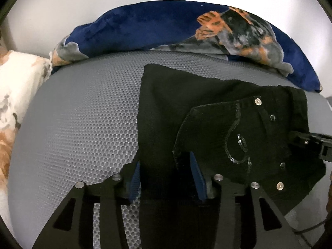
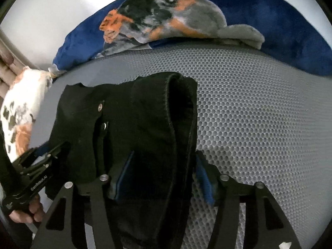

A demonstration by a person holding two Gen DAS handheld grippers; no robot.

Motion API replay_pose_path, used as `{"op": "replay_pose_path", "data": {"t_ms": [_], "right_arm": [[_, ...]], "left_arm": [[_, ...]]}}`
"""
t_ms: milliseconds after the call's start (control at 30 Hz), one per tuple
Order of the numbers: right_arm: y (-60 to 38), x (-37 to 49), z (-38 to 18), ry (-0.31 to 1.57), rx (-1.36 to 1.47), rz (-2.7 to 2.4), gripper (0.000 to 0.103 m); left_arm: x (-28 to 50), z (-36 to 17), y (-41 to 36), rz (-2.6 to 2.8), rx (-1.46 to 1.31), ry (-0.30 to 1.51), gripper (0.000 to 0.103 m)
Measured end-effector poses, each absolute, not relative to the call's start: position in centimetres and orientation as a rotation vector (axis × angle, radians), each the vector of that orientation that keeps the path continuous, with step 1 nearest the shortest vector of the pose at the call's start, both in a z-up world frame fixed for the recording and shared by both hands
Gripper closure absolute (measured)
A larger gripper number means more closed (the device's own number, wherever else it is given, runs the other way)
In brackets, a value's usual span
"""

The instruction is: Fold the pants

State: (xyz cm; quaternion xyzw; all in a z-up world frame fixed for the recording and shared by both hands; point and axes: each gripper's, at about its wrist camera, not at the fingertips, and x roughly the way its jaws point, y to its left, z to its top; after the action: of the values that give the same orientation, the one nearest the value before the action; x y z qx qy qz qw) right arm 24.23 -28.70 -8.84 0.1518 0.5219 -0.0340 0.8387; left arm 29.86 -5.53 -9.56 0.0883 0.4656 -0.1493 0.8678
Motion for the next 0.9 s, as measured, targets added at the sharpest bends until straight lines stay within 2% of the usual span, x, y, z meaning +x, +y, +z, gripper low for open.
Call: {"op": "replay_pose_path", "data": {"t_ms": [167,400,600,667,867,900], "right_arm": [[-27.9,22.7,-8.7,1.126,0.309,-0.109,0.046],[-27.1,19.4,-7.0,1.111,0.302,-0.136,0.041],[-26.3,15.9,-5.3,1.078,0.310,-0.146,0.035],[-25.8,14.8,-5.1,1.075,0.293,-0.143,0.035],[-23.5,10.9,-4.1,1.037,0.221,-0.143,0.034],[-23.0,10.3,-3.9,1.030,0.211,-0.139,0.032]], "left_arm": [[28.6,-9.3,-5.1,-0.282,0.213,0.981,0.042],[25.6,-8.4,-3.4,-0.260,0.204,1.019,0.040],[21.5,-6.9,-1.4,-0.232,0.188,0.994,0.039],[20.0,-6.3,-1.0,-0.226,0.192,0.988,0.034],[15.7,-4.8,-0.5,-0.222,0.185,0.957,0.033],[15.0,-4.6,-0.4,-0.219,0.181,0.952,0.033]]}}
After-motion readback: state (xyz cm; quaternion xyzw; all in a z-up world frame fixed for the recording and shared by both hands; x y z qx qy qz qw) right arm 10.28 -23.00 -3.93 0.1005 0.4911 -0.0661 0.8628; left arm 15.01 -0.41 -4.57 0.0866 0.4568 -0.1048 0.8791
